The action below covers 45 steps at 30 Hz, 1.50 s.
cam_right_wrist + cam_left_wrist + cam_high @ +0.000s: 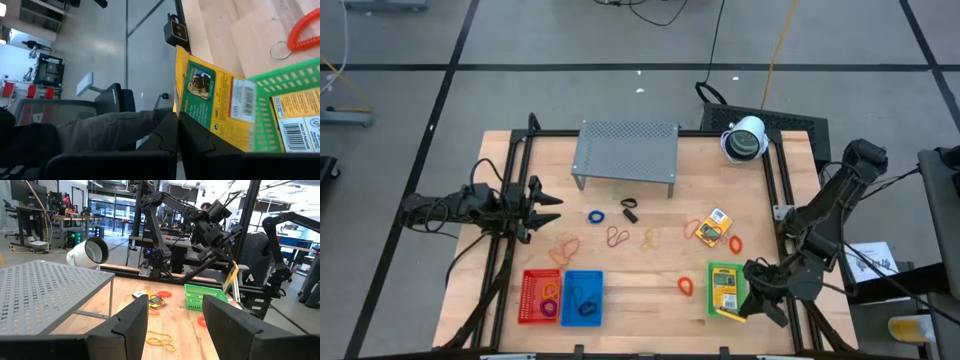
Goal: Pick & Place Office Desk Supplies
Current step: Put the yellow crayon box into the green bin
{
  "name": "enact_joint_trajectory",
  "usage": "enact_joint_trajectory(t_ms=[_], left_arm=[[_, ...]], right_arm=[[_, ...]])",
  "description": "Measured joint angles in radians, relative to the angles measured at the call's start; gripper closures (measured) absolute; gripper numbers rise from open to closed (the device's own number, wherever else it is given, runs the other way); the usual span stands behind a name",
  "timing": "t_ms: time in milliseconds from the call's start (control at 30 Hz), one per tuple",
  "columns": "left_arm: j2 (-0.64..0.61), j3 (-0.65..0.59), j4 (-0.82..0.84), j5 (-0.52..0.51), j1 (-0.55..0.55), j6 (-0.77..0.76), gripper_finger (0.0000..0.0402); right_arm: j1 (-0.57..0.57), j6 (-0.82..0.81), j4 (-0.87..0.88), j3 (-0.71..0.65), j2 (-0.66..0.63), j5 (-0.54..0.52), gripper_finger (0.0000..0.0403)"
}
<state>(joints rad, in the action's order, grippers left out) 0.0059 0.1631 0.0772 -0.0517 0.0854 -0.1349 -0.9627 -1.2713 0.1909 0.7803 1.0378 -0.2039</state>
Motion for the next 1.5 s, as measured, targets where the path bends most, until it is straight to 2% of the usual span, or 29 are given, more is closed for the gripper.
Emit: enact_joint_trajectory(t_ms=[933, 1100, 1500], left_arm=[[0.0, 0.0, 0.0, 0.0, 0.0, 0.0, 0.0204], [0.0, 0.0, 0.0, 0.0, 0.0, 0.0, 0.0204], [0.0, 0.0, 0.0, 0.0, 0.0, 0.0, 0.0204]], right_arm=[[-0.002, 0.053, 0.03, -0.06, 0.0, -0.007, 0.0403], [0.002, 0.063, 0.033, -0.06, -0.034, -0.005, 0.0403], [0.077, 0.132, 0.309, -0.06, -0.186, -0.031, 0.0403]])
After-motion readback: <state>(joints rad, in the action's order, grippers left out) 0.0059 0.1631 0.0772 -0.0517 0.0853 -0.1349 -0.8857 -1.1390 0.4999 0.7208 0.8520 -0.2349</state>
